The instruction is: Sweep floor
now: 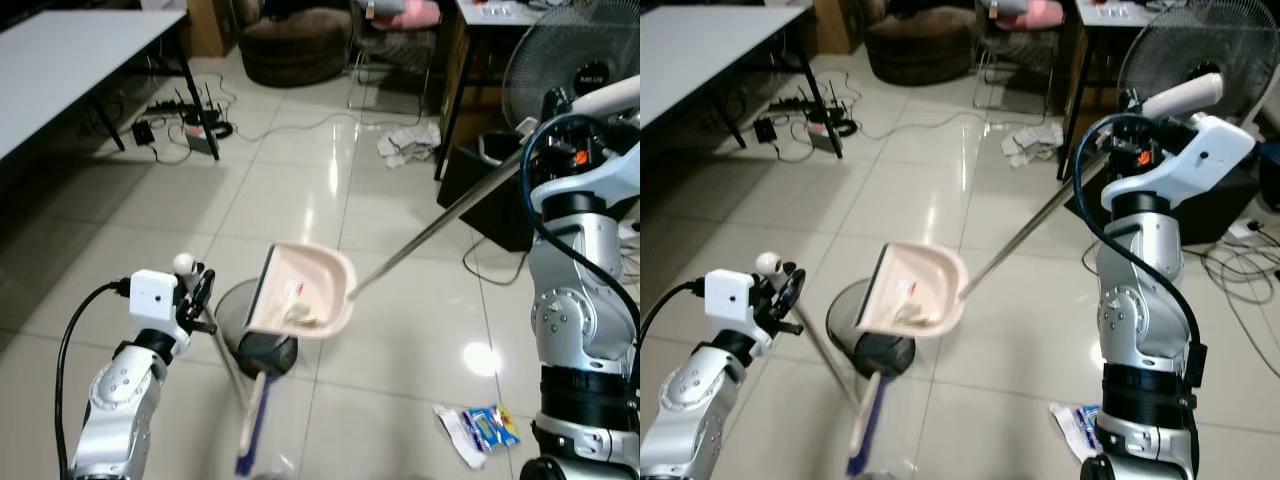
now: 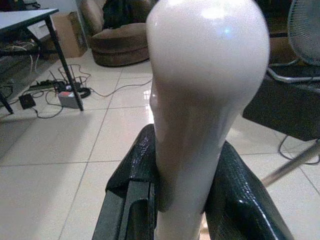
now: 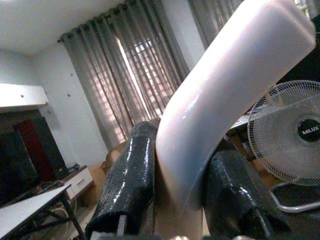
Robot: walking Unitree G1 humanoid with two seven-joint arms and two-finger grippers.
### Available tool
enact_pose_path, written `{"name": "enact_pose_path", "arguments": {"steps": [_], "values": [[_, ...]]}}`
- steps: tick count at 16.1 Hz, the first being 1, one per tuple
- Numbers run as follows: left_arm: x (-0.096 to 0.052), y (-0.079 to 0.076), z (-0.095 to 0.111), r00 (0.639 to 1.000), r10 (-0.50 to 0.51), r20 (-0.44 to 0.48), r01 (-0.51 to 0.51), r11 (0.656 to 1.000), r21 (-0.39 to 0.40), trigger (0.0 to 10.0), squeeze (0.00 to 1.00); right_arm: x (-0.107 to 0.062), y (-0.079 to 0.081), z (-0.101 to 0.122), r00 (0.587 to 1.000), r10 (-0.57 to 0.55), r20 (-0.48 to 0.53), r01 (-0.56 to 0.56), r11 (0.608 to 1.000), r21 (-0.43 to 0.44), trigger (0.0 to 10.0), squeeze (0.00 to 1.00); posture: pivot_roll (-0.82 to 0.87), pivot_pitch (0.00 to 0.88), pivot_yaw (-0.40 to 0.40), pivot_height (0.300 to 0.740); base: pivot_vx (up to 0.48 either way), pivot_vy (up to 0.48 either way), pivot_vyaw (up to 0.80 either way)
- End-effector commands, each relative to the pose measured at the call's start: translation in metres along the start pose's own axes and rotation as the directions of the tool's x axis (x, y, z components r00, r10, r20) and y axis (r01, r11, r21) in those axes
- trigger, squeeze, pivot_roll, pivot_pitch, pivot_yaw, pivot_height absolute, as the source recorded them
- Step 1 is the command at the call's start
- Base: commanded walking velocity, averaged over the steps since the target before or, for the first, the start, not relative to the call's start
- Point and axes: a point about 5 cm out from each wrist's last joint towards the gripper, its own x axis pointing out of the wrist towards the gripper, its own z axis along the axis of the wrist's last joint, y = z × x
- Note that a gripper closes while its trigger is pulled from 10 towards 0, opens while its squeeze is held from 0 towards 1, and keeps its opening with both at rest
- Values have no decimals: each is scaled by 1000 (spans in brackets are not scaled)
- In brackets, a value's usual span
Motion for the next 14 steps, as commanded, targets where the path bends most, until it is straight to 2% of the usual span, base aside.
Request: {"name": "enact_pose_path", "arguments": {"steps": [1,3,11,14], "values": [[0,2,7,999,7,43,-8,1000,19,10000,0,4,-2,13,999,-2,48,2,1000,2,10000,0,20,23,64,740,364,0,800],[-5,2,4,1000,3,27,-4,1000,20,10000,0,4,-2,12,999,-11,49,10,1000,15,10000,0,24,28,65,740,354,0,684],[-7,0,2,1000,-19,9,19,999,30,10000,0,3,-6,12,998,-24,50,22,999,38,10000,0,26,40,69,740,342,0,0],[-7,1,2,1000,-3,13,3,999,35,10000,0,4,-5,11,999,-13,45,11,999,40,10000,0,30,48,68,740,0,0,0]]}}
